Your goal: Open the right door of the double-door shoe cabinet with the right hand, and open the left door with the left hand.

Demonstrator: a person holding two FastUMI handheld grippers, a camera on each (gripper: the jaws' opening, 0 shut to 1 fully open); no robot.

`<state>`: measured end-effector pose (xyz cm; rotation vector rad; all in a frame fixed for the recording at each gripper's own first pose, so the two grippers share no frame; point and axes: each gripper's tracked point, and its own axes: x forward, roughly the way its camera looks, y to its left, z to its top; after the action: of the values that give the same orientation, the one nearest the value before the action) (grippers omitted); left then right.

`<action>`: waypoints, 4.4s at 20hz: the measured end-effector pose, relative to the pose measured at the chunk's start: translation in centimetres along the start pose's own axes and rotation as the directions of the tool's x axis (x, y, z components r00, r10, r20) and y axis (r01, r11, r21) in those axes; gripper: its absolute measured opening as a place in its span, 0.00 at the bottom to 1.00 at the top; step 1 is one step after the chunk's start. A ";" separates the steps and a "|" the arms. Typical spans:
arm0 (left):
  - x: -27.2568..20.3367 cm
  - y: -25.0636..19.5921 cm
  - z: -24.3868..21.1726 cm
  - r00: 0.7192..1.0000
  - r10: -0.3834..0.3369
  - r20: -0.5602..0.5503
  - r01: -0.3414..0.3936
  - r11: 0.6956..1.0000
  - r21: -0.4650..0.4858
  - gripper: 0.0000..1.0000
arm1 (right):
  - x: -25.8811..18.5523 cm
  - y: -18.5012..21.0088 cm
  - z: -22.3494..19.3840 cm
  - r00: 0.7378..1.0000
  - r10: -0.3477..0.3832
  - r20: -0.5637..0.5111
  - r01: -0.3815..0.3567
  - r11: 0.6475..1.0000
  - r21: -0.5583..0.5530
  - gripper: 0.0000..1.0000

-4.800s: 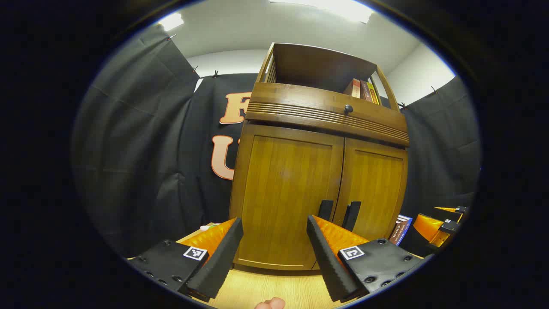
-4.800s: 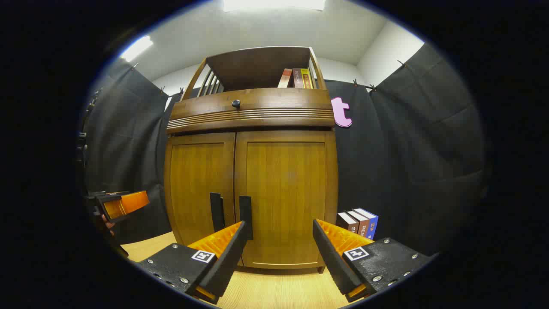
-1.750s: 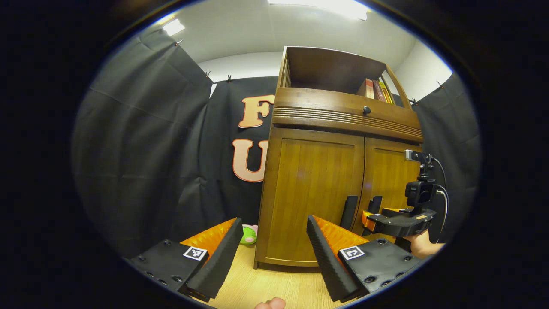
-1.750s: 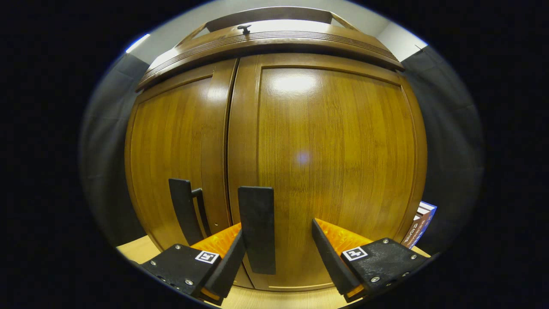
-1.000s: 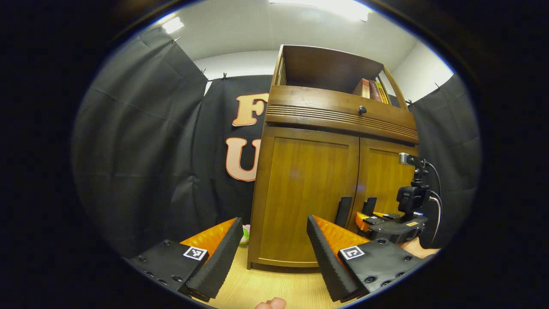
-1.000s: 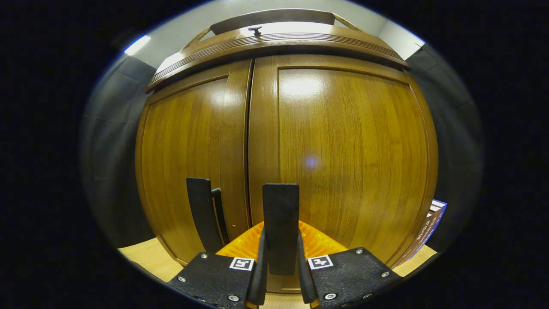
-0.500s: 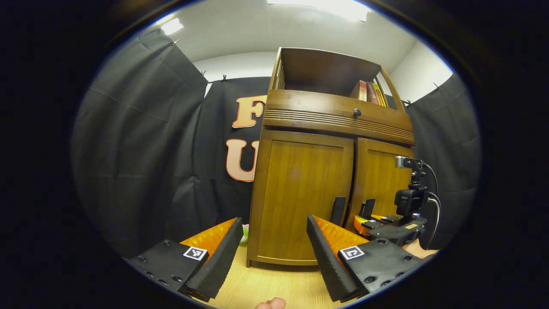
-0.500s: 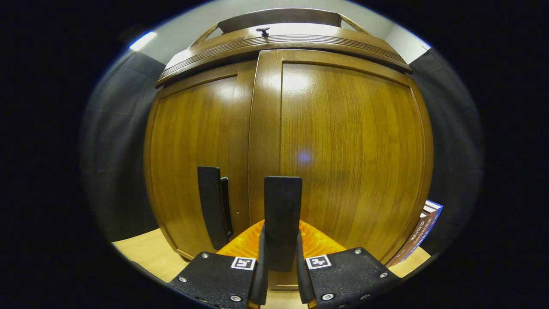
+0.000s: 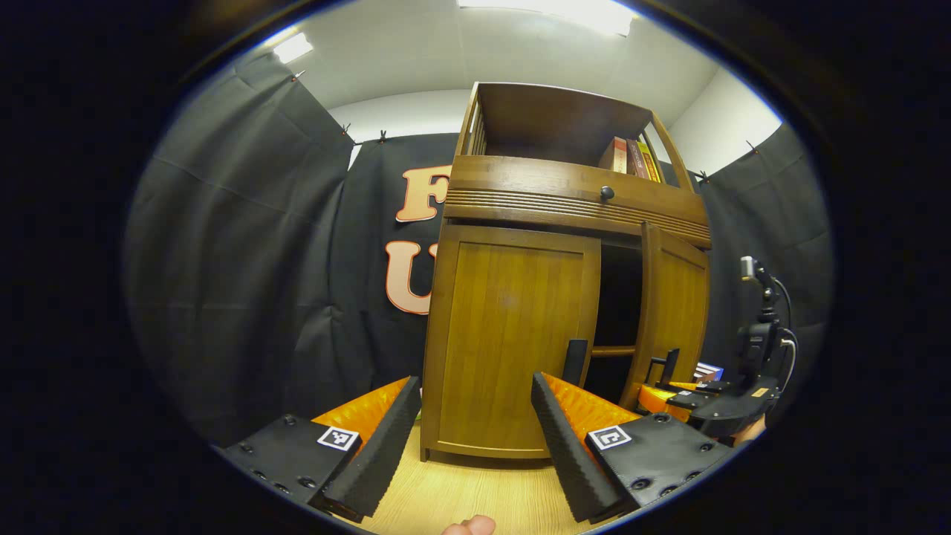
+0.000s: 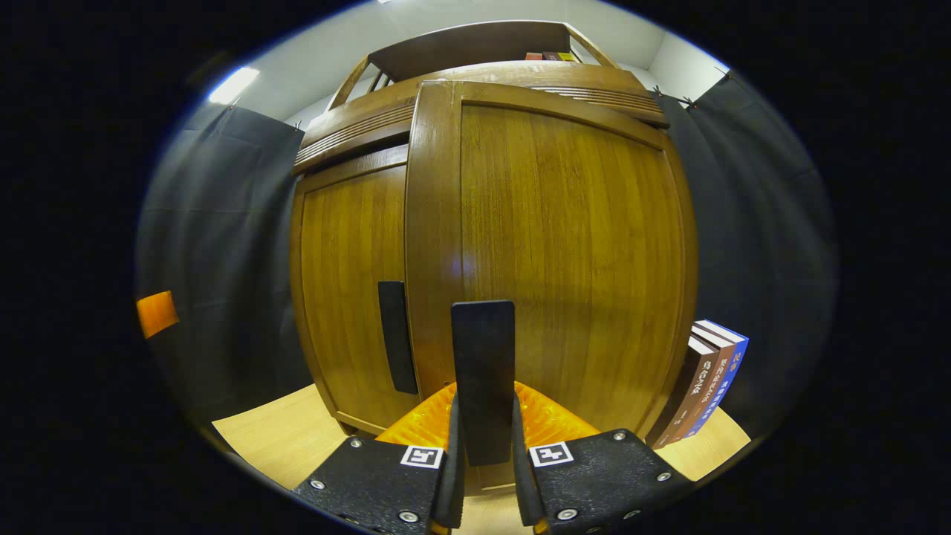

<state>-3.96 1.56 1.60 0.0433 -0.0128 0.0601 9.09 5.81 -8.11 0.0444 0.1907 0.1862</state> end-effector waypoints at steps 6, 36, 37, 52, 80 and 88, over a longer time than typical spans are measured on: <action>1.0 -2.1 -0.1 0.999 -0.044 0.001 0.044 0.999 0.005 0.95 | -3.1 -1.3 -0.2 1.000 -0.014 -0.004 0.014 1.000 0.001 0.27; 0.8 -10.9 -3.0 0.976 -0.209 -0.055 0.208 0.978 -0.027 0.94 | -15.7 -18.8 0.1 0.966 -0.259 -0.015 0.259 0.965 0.045 0.02; 0.7 -10.8 -3.1 0.977 -0.207 -0.055 0.206 0.978 -0.024 0.94 | -15.9 -19.2 0.1 0.971 -0.239 -0.014 0.240 0.970 0.041 0.12; 0.3 -10.9 -3.5 0.978 -0.198 -0.060 0.196 0.980 -0.033 0.96 | -18.0 -24.3 -1.2 0.991 -0.130 0.001 0.130 0.991 0.036 0.05; 21.7 -13.3 -11.7 0.974 -0.189 -0.124 0.196 0.979 0.048 0.95 | -22.9 -12.2 -1.0 0.985 -0.161 -0.057 0.166 0.980 0.109 0.88; 21.4 -14.3 -11.5 0.965 -0.234 -0.120 0.239 0.970 0.032 0.84 | -22.5 -13.4 -0.7 0.982 -0.184 -0.049 0.189 0.974 0.129 0.88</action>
<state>18.41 -10.88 -10.15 0.0876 0.1092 -0.1768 -10.37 -11.57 -5.44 0.1557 0.2427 -0.0133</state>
